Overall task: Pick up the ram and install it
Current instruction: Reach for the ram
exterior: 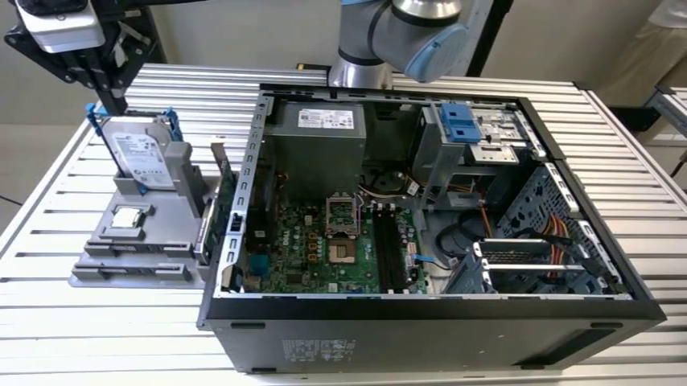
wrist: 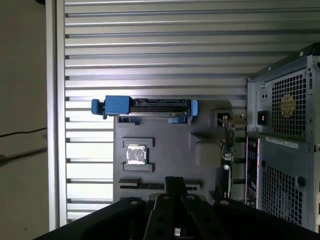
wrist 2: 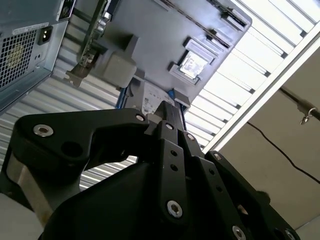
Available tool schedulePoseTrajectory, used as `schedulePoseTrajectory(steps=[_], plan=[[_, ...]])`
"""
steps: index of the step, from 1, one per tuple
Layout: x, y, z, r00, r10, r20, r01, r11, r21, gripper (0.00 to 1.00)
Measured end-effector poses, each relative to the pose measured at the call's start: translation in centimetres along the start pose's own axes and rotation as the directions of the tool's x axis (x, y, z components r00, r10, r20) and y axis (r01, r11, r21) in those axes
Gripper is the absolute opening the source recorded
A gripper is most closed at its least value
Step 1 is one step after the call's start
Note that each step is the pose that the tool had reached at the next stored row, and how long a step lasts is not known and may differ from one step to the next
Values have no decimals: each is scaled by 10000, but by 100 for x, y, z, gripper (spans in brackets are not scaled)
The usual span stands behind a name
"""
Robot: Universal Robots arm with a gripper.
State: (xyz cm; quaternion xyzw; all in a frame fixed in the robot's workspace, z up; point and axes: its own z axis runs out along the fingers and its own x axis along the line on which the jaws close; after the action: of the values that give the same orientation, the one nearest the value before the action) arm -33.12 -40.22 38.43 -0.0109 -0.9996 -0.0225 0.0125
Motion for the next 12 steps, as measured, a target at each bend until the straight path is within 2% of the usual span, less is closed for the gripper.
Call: schedulePoseTrajectory(steps=[2, 12], plan=[[9, -23, 4, 10000, -3, 36, 3, 10000, -1, 0], [17, -82, 8, 10000, 10, 38, -10, 10000, -1, 0]])
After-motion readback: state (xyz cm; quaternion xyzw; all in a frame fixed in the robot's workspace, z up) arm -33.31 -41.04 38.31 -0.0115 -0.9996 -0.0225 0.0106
